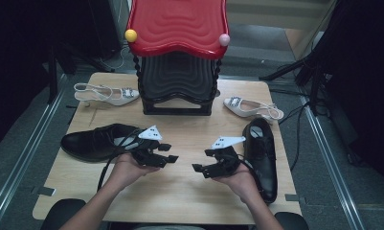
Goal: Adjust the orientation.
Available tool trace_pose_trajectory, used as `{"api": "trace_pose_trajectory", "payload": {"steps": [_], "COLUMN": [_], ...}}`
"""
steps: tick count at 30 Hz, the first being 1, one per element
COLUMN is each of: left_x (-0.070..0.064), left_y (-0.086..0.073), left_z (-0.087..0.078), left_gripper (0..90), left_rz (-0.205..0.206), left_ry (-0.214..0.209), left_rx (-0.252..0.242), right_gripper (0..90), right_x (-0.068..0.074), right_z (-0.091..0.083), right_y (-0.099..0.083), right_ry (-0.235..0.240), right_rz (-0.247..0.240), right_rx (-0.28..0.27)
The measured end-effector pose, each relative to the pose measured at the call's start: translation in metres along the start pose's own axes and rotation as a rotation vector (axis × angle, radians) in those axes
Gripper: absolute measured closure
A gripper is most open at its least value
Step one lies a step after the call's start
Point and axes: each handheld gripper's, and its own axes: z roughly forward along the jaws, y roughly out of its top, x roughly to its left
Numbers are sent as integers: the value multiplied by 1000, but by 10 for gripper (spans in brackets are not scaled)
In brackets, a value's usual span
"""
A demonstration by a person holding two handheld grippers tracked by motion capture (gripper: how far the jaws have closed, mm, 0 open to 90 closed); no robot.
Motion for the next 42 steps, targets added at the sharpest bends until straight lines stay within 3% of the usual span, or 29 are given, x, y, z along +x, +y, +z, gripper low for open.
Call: {"api": "trace_pose_trajectory", "payload": {"steps": [1, 2, 4, 5, 6, 7, 8, 10, 14, 19, 20, 22, 24, 26, 28, 31, 35, 38, 42], "left_x": [1, 3, 3, 2, 1, -1, -1, 0, 0, -1, -1, -1, 0, 0, 0, 1, 3, 6, 12], "left_y": [1, 4, 4, 5, 6, 6, 6, 7, 7, 5, 5, 4, 4, 5, 5, 7, 9, 11, 10], "left_z": [0, 2, 2, 2, 1, 1, 0, 0, 0, 1, 1, 1, -1, -3, -6, -11, -22, -32, -42], "left_gripper": [401, 388, 358, 332, 332, 331, 331, 341, 382, 398, 401, 406, 411, 419, 426, 436, 430, 418, 404], "left_rz": [-11, -48, -61, -60, -50, -44, -37, -51, -49, -17, -14, -23, -26, -20, -11, -34, -36, -57, -93], "left_ry": [14, 9, -3, -11, -5, 4, 8, 1, 2, 24, 27, 26, 22, 22, 32, 46, 75, 87, 101], "left_rx": [21, 46, 37, 34, 41, 41, 45, 41, 61, 68, 71, 72, 67, 53, 60, 63, 75, 80, 70], "right_gripper": [392, 441, 476, 492, 492, 490, 490, 593, 599, 617, 627, 636, 663, 634, 545, 586, 643, 635, 620], "right_x": [8, 10, 9, 6, 6, 2, 2, 0, 0, 3, 3, 4, 5, 7, 8, 9, 9, 6, 6], "right_z": [0, -1, -1, 0, 0, 1, 1, 0, -2, -4, -5, -9, -11, -16, -18, -16, -10, -3, -2], "right_y": [-3, -4, -3, -3, -3, -5, -5, -9, -8, -7, -7, -1, 1, 2, 2, 1, -2, -2, -1], "right_ry": [-64, -90, -98, -58, -58, -85, -85, -75, -73, -87, -86, -85, -91, -92, -61, -52, -32, -8, -6], "right_rz": [-60, -68, -57, -12, -12, 32, 32, 62, 88, 51, 50, 79, 68, 68, 67, 59, 1, 7, -1], "right_rx": [0, 9, 17, 18, 18, 15, 15, -24, 5, -2, -7, 37, 28, 7, -3, 11, 12, 63, 54]}}
